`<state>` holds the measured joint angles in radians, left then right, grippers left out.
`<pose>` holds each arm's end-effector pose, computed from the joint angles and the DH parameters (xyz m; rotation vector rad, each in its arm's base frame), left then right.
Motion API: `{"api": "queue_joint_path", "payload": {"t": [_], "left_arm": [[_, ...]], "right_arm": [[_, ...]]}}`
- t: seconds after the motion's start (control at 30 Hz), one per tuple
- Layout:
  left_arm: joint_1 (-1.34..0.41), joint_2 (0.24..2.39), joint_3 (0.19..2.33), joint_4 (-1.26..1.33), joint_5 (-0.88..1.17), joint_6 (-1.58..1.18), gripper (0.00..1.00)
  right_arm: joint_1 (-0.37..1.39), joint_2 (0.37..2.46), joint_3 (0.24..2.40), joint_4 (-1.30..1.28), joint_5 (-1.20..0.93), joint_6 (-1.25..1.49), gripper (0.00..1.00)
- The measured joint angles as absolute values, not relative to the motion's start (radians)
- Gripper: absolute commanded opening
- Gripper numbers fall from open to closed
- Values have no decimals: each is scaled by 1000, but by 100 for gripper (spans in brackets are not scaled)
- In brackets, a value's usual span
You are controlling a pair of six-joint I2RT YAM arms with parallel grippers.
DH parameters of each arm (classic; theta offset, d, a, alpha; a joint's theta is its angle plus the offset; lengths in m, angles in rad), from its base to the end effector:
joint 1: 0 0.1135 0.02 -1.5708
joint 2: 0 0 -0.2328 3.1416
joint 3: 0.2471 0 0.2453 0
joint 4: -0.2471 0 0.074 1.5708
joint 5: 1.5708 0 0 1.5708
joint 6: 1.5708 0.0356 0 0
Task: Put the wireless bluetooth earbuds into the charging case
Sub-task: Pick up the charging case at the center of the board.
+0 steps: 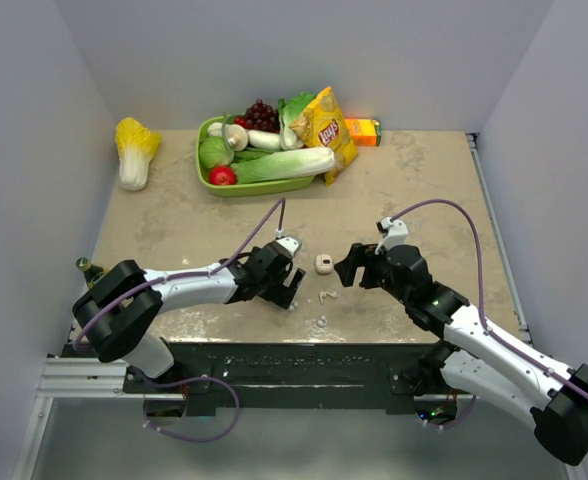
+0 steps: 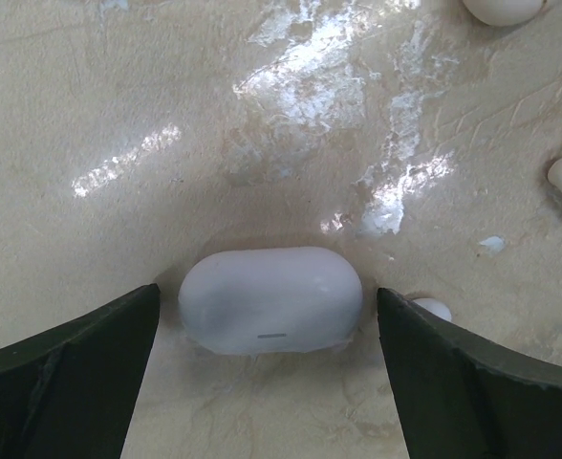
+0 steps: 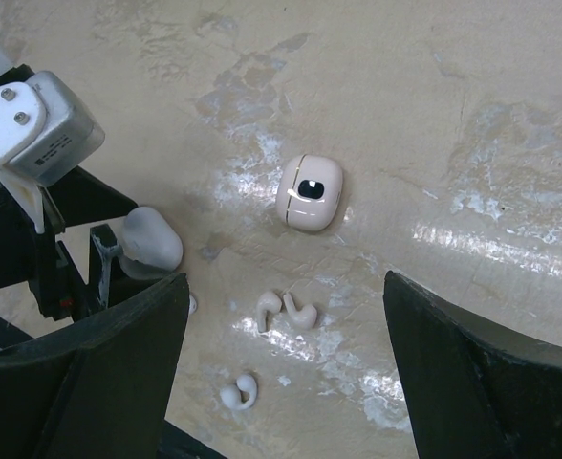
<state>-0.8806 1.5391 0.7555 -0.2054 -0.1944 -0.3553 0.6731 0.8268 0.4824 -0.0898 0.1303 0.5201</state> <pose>0.1857 -0.2141 0.1298 0.5898 2.4800 -0.2395 0.1637 0.1246 0.2150 -0.0717 2.0568 0.6268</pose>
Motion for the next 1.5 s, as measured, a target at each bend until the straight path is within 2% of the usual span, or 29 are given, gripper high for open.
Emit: {"api": "queue_joint_path", "payload": {"t": [0.77,1.5], "left_arm": [[-941,1582,769,-176,-334,-498,92],[-952,1567,768,-226,-400,-516,90]], "right_arm": [[673,824,482,-90,131,521,85],[673,823,474,-90,131,521,85]]}}
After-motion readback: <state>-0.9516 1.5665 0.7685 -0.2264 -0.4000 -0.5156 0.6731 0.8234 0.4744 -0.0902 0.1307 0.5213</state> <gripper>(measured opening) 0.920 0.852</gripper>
